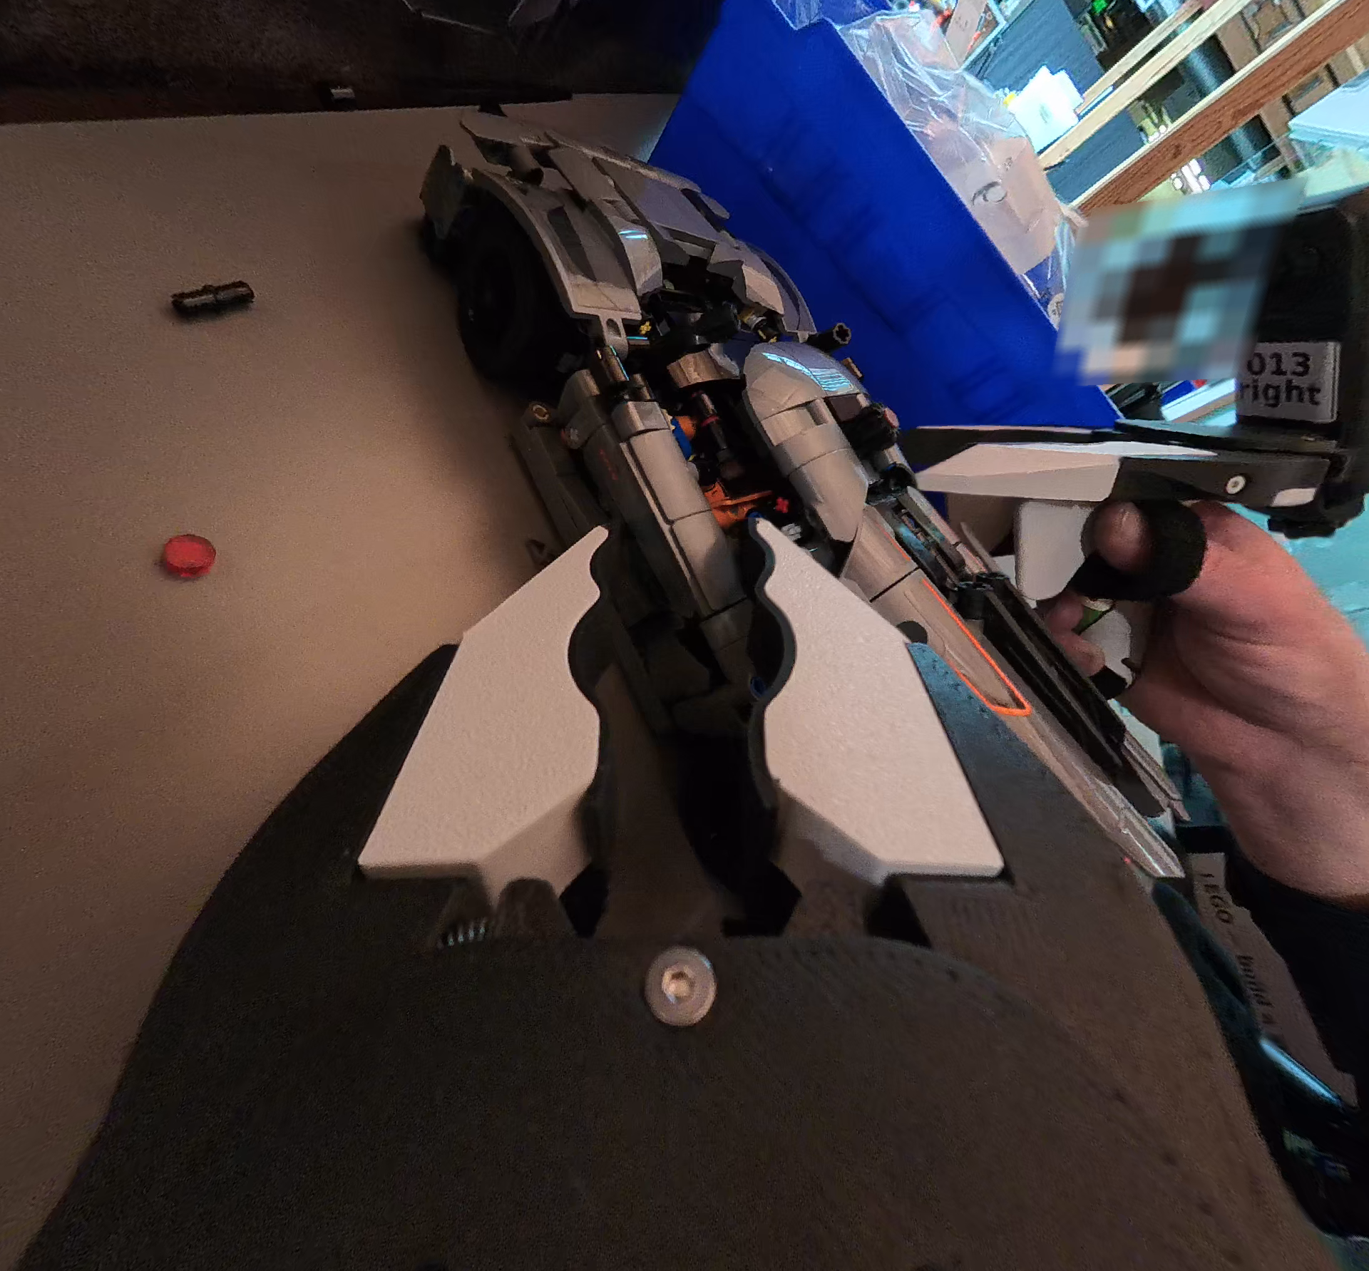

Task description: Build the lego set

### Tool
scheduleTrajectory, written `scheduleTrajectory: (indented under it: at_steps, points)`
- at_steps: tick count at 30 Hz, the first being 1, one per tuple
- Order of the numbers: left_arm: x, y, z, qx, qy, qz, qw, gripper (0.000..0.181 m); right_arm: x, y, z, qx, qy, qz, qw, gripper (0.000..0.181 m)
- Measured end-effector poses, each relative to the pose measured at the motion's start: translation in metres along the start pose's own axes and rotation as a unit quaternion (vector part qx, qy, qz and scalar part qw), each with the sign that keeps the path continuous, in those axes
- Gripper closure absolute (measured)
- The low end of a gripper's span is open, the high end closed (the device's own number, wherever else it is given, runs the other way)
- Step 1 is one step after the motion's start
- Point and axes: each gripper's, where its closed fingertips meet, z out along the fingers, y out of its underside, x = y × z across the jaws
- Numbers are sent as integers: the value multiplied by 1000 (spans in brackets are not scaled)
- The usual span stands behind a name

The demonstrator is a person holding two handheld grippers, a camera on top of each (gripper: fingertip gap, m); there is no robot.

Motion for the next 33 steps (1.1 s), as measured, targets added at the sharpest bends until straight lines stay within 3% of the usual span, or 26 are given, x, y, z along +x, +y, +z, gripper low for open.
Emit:
scheduleTrajectory:
  at_steps: [6,9,13,33]
  points:
    - [0,0,5,-9,27,-57,998,147,0,5,15,-11,-11,44,999,128]
    - [-1,-3,6,-3,47,-104,993,149,-7,7,21,-11,-52,93,994,133]
    - [-1,-4,5,5,57,-139,989,151,-7,7,23,-18,-44,82,996,136]
    - [15,15,-15,0,59,-163,985,152,-26,31,6,-42,-74,109,990,139]
